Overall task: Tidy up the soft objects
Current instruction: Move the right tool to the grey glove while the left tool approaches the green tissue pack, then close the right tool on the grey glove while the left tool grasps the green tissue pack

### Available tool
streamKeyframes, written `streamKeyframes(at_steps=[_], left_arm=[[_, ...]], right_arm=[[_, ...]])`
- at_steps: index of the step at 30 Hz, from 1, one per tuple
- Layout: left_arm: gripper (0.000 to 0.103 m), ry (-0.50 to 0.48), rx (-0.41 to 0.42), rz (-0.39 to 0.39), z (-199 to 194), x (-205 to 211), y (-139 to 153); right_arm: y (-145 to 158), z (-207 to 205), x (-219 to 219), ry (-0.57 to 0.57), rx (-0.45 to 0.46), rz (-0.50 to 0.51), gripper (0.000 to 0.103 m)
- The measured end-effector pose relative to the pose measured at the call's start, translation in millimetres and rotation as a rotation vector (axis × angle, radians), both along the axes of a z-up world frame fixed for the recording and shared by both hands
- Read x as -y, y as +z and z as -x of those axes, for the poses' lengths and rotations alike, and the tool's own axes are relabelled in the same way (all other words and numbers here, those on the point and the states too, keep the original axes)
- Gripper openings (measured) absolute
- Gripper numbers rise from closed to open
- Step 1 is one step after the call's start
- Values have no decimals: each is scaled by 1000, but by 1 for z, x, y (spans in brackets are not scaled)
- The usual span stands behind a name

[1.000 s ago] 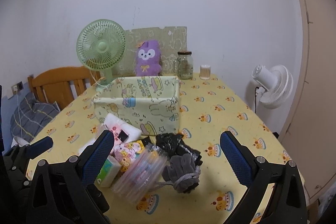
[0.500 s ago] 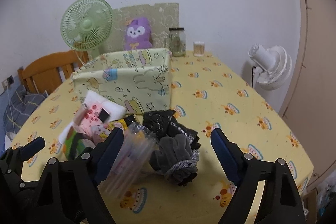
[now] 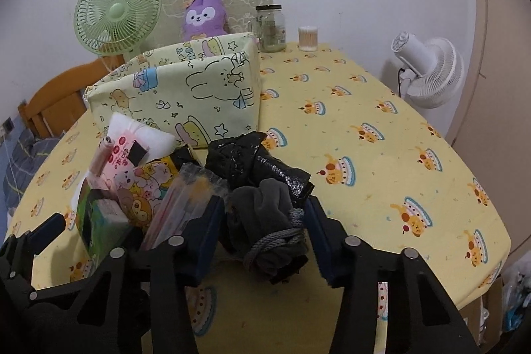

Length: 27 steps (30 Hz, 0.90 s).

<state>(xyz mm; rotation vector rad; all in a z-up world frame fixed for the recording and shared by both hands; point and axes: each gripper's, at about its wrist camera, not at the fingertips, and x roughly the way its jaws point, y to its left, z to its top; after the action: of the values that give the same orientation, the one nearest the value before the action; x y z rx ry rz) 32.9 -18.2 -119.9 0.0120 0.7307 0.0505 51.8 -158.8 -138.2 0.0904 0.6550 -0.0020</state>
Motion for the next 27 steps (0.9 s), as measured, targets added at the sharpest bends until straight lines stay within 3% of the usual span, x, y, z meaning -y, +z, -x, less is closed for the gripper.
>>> streamKeyframes(at_steps=[6,17,25,27], left_arm=[[99,7,-7,41,-2,-8,3],[98,-18,-21,65,-10,-12,1],[101,-44,-27,137,-19,-22,-5],[97,-49,-31,156,-20,-24,-6]], right_arm=[[4,3,2,-14,14,-22,38],[34,5,-12,-26,107,-24,37],[36,-2,-29,-12,112,14,37],[33,-5,-29,-16,100,16,37]])
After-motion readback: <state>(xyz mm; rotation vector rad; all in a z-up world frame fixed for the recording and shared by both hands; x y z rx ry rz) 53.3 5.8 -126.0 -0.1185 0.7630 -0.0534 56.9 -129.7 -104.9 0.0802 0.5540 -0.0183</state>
